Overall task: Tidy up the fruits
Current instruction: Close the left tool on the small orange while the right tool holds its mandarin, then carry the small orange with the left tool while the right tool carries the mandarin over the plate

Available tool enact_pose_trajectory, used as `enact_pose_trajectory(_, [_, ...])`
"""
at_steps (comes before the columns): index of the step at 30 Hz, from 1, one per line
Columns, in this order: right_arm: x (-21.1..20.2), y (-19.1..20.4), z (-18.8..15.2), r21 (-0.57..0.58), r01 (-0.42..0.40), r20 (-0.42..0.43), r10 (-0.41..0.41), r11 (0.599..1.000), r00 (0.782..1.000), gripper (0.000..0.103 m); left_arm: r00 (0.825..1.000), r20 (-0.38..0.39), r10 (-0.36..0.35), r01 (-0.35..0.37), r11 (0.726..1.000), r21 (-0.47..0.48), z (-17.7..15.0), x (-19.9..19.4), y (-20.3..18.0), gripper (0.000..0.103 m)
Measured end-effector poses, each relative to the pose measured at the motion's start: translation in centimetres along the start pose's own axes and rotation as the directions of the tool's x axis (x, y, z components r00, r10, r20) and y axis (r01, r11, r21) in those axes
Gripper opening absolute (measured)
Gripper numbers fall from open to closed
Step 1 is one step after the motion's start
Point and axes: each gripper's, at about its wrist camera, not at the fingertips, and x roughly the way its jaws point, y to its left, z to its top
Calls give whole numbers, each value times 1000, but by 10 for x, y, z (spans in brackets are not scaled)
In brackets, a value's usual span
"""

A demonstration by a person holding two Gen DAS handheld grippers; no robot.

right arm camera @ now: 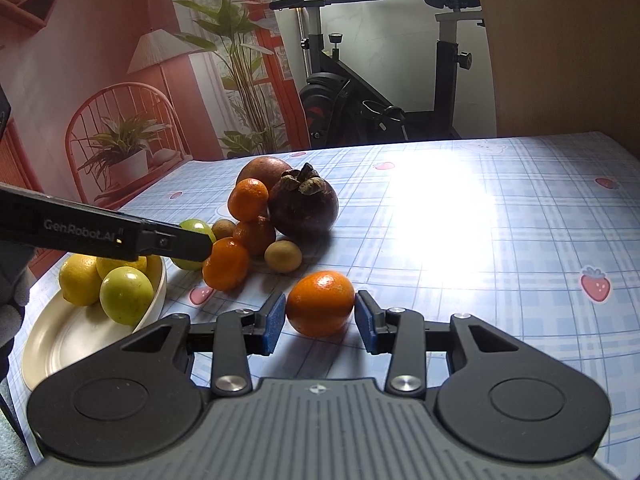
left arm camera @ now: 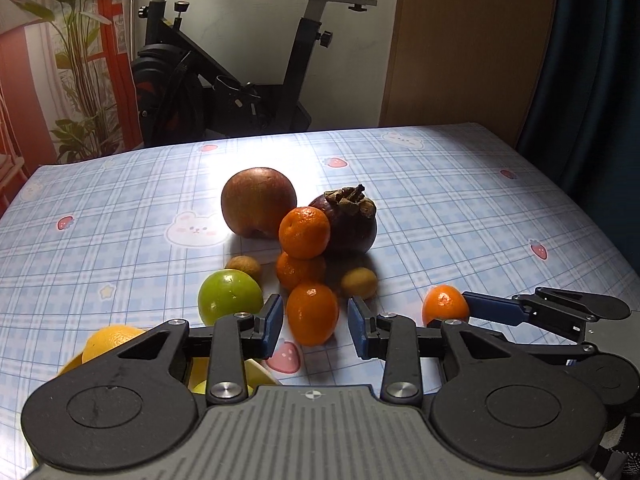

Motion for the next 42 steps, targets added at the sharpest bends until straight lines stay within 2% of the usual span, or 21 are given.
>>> enact_pose_trajectory(10, [0,-3,0,13,-5,2,5,1000,1000,41,998,-53,19,-19,1000,0,3,20,2,38])
enact_pose_trajectory(22, [0,-6,1,37,-25,0,25,999,1000,41,996,-83,-16,13,999,-37,5,32,5,36])
enact_pose_trajectory(32, [-3,-8,0,50,-38,9,38,998,999,41,998,13,-58,59,997,-50,2,-21,-1,35])
enact_pose_trajectory(42, [-4,-4,-1,32,-32,8,31,999,999,41,998,66,-16,21,996,-82,-13,-67,24,35])
